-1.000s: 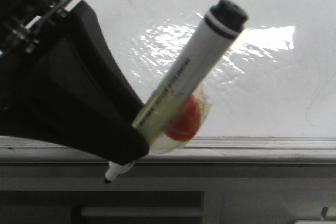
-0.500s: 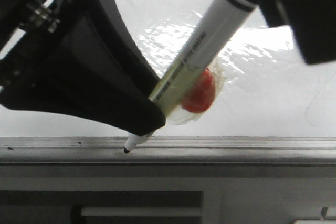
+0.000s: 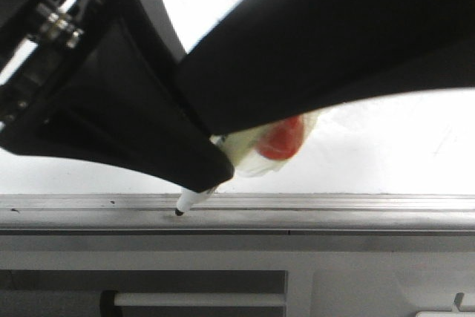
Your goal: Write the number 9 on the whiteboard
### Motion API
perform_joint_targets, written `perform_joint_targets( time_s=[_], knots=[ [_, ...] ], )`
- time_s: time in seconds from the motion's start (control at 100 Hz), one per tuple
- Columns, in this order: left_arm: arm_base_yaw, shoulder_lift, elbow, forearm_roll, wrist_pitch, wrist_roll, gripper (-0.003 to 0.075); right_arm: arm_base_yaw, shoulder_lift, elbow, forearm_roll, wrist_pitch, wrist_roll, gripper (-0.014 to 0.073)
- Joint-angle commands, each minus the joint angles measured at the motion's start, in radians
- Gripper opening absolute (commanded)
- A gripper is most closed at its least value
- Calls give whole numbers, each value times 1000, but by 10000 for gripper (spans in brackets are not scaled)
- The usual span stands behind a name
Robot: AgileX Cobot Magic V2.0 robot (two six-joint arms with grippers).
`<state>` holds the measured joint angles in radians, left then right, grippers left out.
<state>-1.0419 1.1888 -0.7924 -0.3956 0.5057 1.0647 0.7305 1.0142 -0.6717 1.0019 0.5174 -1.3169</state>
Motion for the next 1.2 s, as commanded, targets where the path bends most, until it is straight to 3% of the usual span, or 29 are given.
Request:
perform_joint_targets(
  time_s=[0.0,0.19,0.46,0.51,0.59,0.69,0.77,0.84,0.94,1.07,1.19],
  knots=[
    [-7,-26,-33,-17,-46,0,-20,6,5,-33,44,-36,-15,162],
    [-7,-26,-33,-17,-46,0,-20,6,15,-33,13,-32,-15,-53],
    [-7,-35,-34,-26,-44,-16,-5,4,14,-43,-27,-17,-9,-61],
    [-7,-48,-34,-42,-44,-21,43,4,14,-59,-40,-2,12,-61],
    [-7,-77,-34,-46,-46,-66,193,4,14,-112,-149,40,146,-60],
    [-5,-141,-34,-46,-40,-153,391,4,14,-220,-432,164,394,-60],
    [-5,-212,-34,-46,-18,-193,459,4,16,-337,-645,311,602,-60],
    [-5,-277,-29,-46,-10,-228,461,4,16,-438,-777,448,722,-60],
    [-5,-370,-7,-46,-31,-314,457,8,-1,-516,-825,503,825,-39],
    [-5,-499,52,-26,-112,-449,400,40,-80,-474,-842,347,849,-38],
    [-5,-621,133,-6,-243,-591,346,59,-189,-309,-887,137,873,-38]
  ],
)
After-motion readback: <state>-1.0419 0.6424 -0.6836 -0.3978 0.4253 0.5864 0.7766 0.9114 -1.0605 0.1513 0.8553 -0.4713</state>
